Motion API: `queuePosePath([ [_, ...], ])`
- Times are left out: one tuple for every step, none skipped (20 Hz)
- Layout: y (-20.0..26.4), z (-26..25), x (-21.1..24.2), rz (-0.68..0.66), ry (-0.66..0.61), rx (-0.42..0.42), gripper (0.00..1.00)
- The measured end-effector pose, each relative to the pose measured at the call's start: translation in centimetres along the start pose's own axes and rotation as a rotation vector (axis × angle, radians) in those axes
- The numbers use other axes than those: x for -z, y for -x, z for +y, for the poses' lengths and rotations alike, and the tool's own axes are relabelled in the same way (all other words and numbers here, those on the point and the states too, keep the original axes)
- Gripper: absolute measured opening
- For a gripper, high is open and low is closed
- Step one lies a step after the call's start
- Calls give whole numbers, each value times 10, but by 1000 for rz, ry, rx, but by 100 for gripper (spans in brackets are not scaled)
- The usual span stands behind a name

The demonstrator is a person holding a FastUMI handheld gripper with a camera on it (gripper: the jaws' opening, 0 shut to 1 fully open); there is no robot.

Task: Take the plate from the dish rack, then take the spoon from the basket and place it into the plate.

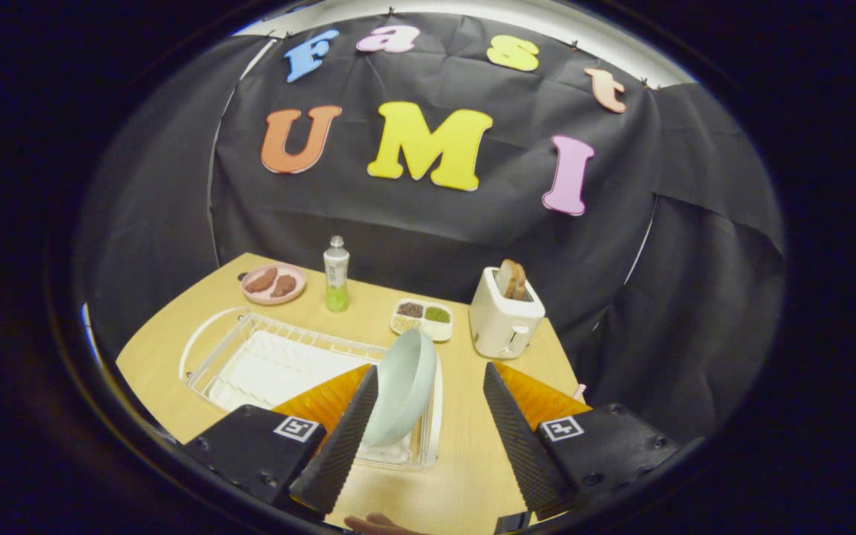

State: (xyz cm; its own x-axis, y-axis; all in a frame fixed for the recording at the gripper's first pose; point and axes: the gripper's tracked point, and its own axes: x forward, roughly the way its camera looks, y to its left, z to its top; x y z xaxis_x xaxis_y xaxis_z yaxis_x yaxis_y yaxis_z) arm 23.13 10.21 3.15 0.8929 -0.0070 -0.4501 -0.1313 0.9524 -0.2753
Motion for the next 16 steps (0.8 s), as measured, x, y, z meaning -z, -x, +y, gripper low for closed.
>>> queuePosePath([
  [-11,4,-3,53,-10,-11,87],
  [-22,3,-2,117,-12,-11,84],
  [-30,3,2,192,-17,-16,81],
  [-36,6,4,258,-23,-24,78],
  [-43,8,3,310,-22,-28,77],
  [-54,11,5,368,-22,-32,75],
  [-60,15,9,435,-15,-43,74],
  [-66,15,13,484,2,-34,69],
  [-73,10,14,523,15,15,68],
  [-80,8,16,558,27,47,66],
  [-85,11,14,577,41,48,63],
  [-92,19,13,587,58,44,57],
  [-98,21,12,593,80,55,56],
  [-104,22,7,584,107,62,54],
  [-111,25,3,573,122,65,54],
  [-110,24,6,609,120,94,54],
])
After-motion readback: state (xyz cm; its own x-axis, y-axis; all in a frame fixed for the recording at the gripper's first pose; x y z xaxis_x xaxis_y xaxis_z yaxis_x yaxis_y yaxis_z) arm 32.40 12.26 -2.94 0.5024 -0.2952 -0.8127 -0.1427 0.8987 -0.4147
